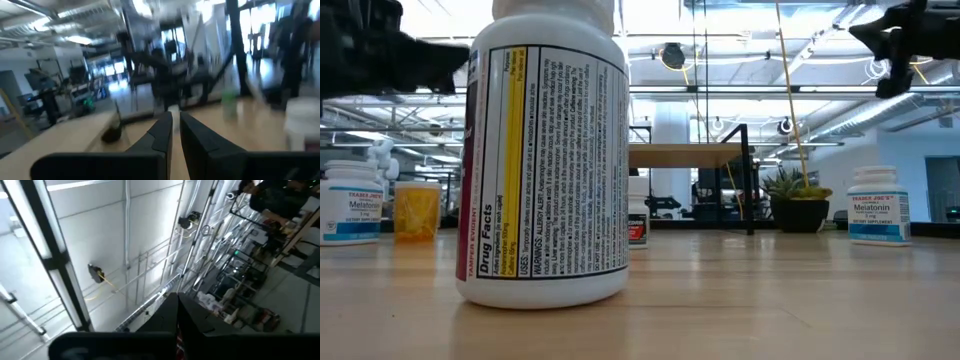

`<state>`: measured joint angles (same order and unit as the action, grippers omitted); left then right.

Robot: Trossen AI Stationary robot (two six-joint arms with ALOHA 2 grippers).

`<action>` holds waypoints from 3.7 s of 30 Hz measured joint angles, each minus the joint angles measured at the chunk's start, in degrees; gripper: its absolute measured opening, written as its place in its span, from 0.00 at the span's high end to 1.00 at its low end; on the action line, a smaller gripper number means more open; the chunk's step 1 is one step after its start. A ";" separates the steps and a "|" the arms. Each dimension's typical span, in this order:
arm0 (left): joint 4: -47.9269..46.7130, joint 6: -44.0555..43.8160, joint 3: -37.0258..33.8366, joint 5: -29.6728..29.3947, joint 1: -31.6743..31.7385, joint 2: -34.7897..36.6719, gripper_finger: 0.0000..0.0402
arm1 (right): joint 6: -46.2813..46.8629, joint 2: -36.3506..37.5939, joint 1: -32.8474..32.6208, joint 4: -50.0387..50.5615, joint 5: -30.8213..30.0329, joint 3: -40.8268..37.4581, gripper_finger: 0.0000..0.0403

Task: Pick and place medicine bottles onto shelf by color
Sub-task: Put the top left white and blue pill bottle on the shelf

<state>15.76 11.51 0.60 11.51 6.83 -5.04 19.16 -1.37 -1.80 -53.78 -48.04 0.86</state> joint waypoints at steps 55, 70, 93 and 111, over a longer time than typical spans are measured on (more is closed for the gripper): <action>-36.51 -9.05 65.26 -14.44 18.68 -54.00 0.48 | 29.47 -50.75 25.72 73.05 61.70 49.46 0.30; -92.40 -39.71 72.19 -20.98 24.34 -61.73 0.42 | 26.77 -50.08 26.23 74.46 51.59 49.42 0.31; -76.24 -64.20 47.15 -22.69 40.03 -61.72 0.36 | 24.98 -50.10 26.18 72.22 53.60 49.40 0.31; -67.37 -58.10 38.74 -21.78 42.39 -61.72 0.36 | 27.10 -50.07 26.23 72.39 57.23 49.40 0.31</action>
<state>-51.61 -46.59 39.34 -10.27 49.22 -66.76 46.26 -51.44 24.43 18.61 9.19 50.26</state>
